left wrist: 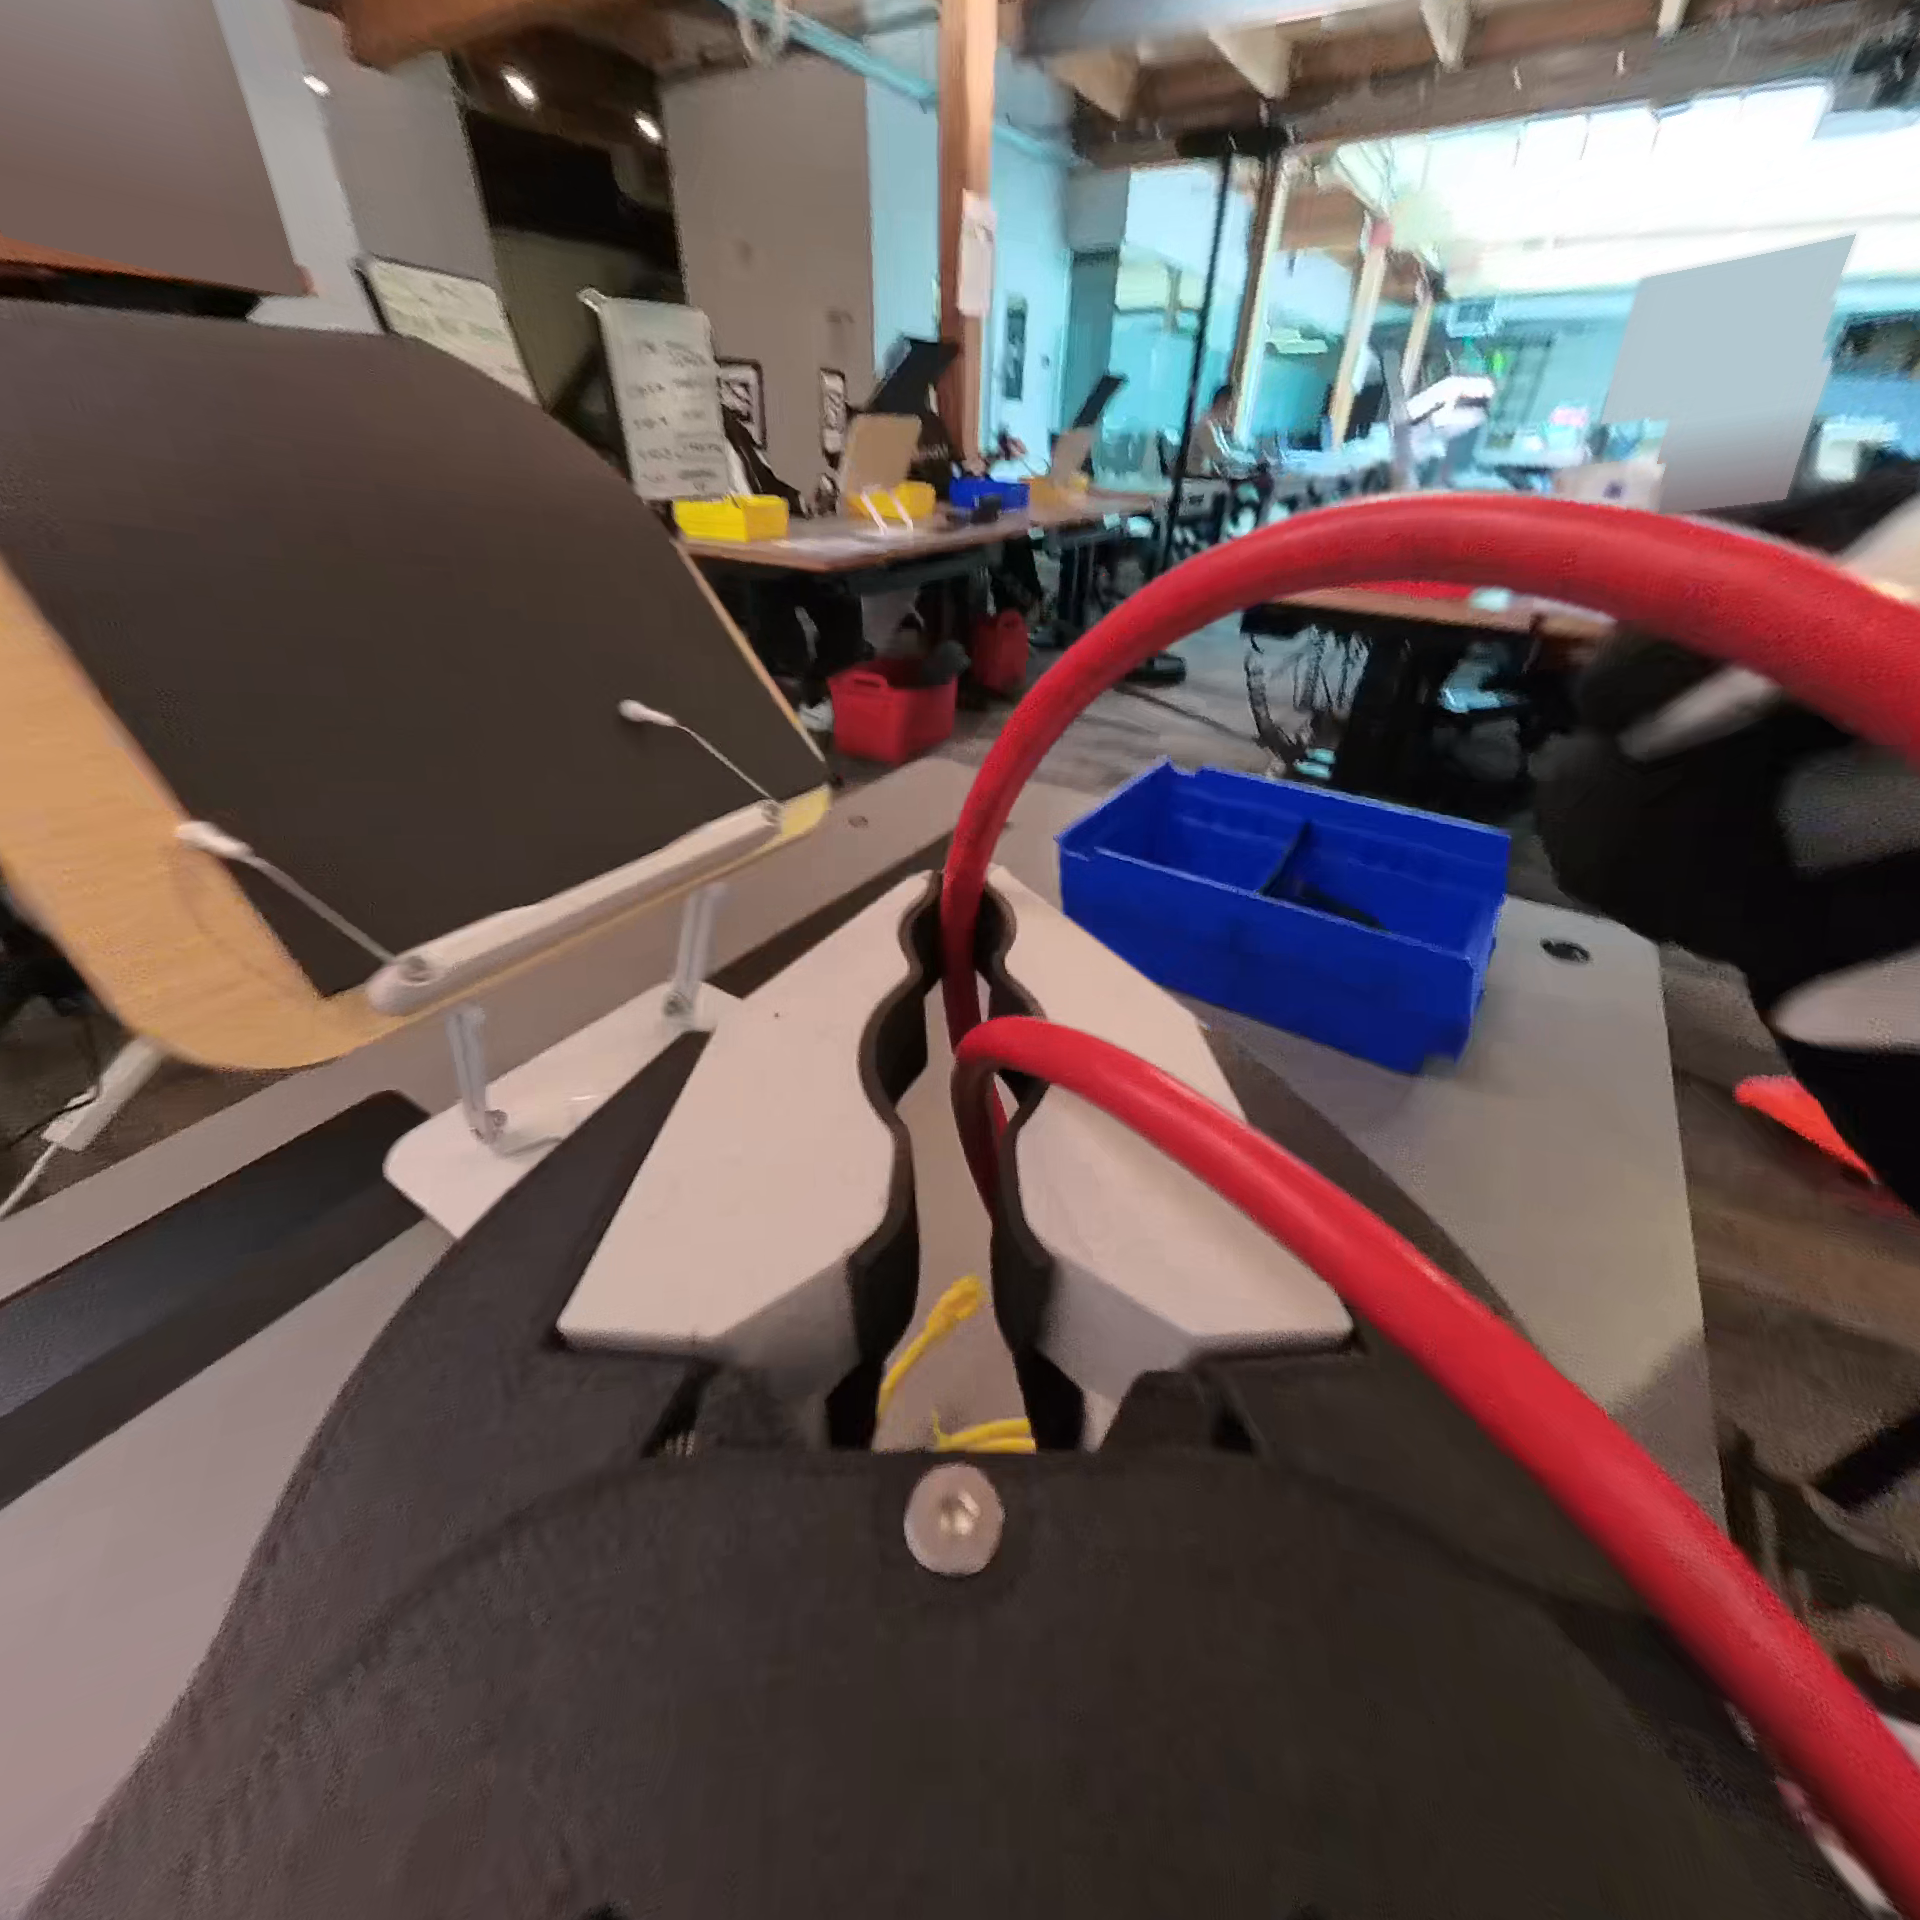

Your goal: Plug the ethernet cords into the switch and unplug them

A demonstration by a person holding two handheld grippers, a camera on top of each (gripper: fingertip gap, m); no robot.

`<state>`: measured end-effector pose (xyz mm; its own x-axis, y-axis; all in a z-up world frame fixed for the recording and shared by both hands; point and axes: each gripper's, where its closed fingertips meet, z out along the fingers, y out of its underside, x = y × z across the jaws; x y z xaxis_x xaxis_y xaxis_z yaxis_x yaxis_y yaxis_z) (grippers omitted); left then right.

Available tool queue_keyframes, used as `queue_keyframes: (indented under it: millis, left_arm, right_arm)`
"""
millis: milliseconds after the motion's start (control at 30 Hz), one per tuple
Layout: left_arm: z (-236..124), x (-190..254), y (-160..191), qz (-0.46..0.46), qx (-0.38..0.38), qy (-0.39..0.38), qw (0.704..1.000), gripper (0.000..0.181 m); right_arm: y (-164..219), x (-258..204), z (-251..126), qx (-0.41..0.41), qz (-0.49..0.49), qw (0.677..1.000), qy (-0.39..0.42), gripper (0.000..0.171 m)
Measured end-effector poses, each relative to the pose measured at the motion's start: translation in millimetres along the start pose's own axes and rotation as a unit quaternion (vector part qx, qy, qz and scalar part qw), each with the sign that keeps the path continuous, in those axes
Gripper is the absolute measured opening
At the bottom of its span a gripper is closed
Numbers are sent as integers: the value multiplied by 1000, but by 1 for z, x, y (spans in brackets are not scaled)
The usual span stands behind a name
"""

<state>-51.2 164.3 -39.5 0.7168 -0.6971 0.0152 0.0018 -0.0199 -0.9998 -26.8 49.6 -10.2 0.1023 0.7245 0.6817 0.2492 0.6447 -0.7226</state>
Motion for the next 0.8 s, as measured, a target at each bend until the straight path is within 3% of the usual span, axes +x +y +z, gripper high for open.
queue_keyframes:
  millis: [67, 167, 233, 300, 500, 567, 800]
  left_arm:
    - [12, 18, 12, 11, -38, 15, 999, 0]
    - [27, 41, 35, 34, -100, 27, 994, 0]
    - [35, 53, 46, 33, -125, 34, 991, 0]
    - [40, 58, 57, 30, -147, 34, 988, 0]
    - [43, 67, 69, 20, -179, 56, 982, 1]
    - [44, 67, 69, 21, -177, 57, 982, 5]
    - [41, 79, 75, -98, -165, 156, 969, 15]
  right_arm:
    - [4, 12, 10, -30, -81, 994, 69, 65]
    - [3, 3, 23, -42, -170, 980, 99, 86]
    - [6, -5, 30, -50, -208, 971, 109, 90]
    - [11, -12, 33, -54, -237, 964, 110, 71]
    - [21, -26, 33, -63, -228, 969, 72, 42]
    - [26, -32, 34, -69, -220, 972, 48, 23]
    - [24, -17, 17, -70, -204, 975, 58, 9]
